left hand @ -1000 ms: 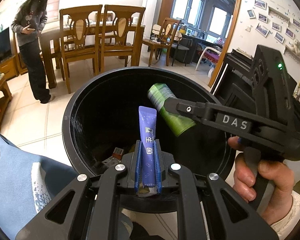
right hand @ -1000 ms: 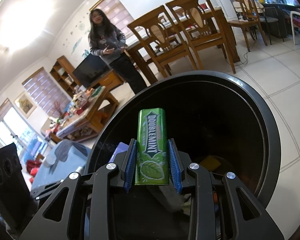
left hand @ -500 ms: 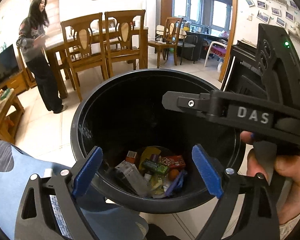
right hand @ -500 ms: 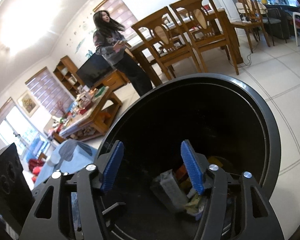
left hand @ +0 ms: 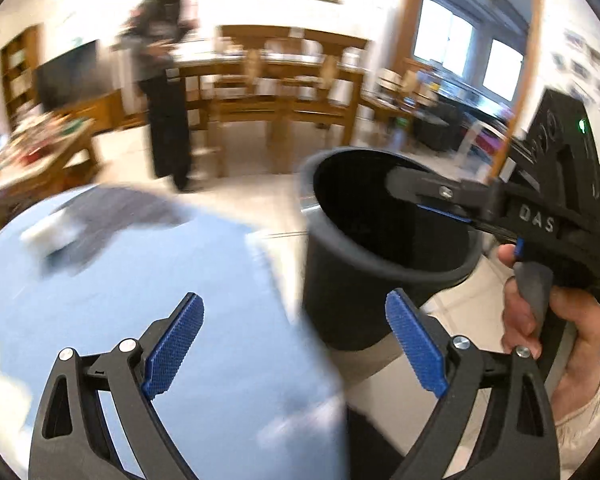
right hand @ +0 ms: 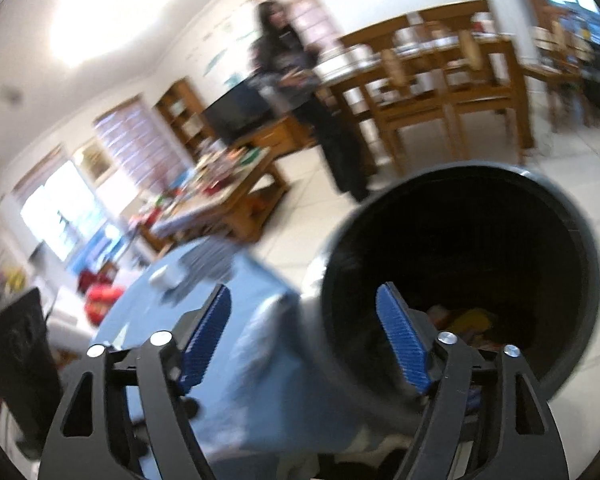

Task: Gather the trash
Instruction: 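Move both tools back over the table toward the white cup and roll, then grasp the white cup with the left tool while the right tool grasps the white paper roll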

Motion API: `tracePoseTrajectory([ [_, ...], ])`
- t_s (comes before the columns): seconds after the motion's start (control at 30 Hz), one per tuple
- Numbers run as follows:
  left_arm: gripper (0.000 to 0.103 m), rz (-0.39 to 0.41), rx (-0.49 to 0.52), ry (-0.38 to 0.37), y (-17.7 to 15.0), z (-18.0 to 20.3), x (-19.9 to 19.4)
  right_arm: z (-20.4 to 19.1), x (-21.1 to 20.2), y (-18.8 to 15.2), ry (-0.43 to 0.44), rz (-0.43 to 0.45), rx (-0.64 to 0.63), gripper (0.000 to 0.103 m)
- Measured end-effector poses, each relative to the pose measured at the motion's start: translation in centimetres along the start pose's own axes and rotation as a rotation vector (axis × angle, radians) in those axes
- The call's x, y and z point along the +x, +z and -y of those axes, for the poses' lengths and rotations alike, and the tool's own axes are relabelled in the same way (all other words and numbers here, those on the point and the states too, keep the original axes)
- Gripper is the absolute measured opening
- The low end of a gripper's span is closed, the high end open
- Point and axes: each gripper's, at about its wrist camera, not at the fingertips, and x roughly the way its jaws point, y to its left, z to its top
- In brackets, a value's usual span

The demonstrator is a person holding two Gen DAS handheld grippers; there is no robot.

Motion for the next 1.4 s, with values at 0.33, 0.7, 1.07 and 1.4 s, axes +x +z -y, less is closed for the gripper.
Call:
tracePoseTrajectory([
  [0.33,0.090,-0.045,-0.301,0.311,-9.0,-16.9,-9.0,-16.0,7.4,-3.9,0.131,-0.206,-0.232,0.077],
  [0.7,0.061,-0.124,-0.346,0.221,-8.7,-18.5,-7.0,-23.6,14.6,-2.6,0.029,-0.256,-0.327,0.082],
  [1.07,0.037,-0.093,-0.405,0.198,-9.3,-20.2,-7.8,-25.6,26.2,0.8,-0.160,-0.275,-0.330,0.082],
  [1.4,0.037,-0.057,-0.459,0.209,-9.7,-20.2,-8.4,-25.8,31.4,1.1,-0.251,-0.322,-0.358,0.051],
])
